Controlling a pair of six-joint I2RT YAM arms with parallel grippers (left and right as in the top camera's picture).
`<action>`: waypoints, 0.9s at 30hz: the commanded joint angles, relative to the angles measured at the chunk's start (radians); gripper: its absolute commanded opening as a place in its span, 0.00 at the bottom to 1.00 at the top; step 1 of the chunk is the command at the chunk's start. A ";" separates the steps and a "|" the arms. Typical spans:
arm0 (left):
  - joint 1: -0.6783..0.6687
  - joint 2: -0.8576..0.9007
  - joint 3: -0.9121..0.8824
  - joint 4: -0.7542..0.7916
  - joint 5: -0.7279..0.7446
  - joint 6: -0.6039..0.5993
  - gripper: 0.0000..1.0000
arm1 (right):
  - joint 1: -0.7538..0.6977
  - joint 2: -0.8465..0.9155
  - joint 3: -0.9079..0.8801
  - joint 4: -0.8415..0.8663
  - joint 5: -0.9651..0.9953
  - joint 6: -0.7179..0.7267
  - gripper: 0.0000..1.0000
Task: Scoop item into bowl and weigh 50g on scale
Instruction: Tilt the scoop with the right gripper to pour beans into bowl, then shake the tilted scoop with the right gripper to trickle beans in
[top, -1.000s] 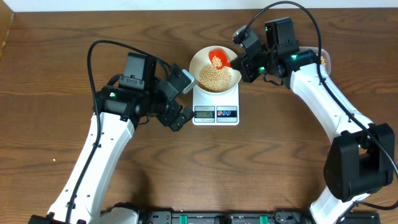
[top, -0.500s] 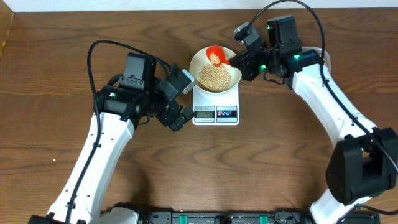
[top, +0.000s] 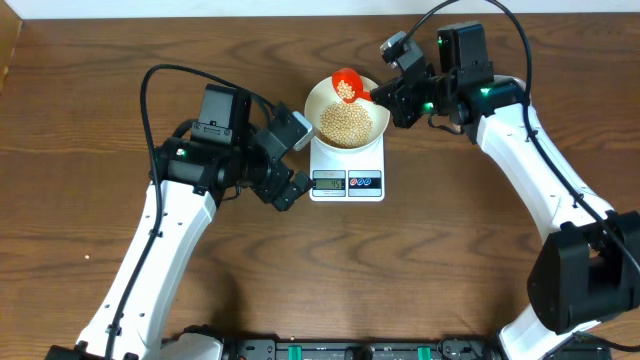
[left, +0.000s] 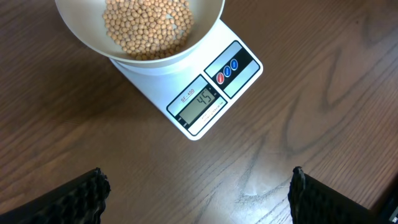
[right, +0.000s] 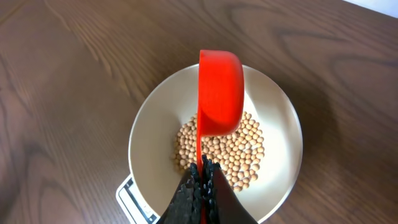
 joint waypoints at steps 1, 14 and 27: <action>-0.002 -0.009 0.020 -0.003 -0.002 -0.008 0.94 | -0.001 -0.025 0.009 0.001 0.013 -0.056 0.01; -0.002 -0.009 0.020 -0.003 -0.002 -0.009 0.94 | -0.002 -0.025 0.009 0.002 0.069 -0.087 0.01; -0.002 -0.009 0.020 -0.003 -0.002 -0.008 0.94 | -0.002 -0.025 0.009 0.002 0.068 -0.104 0.01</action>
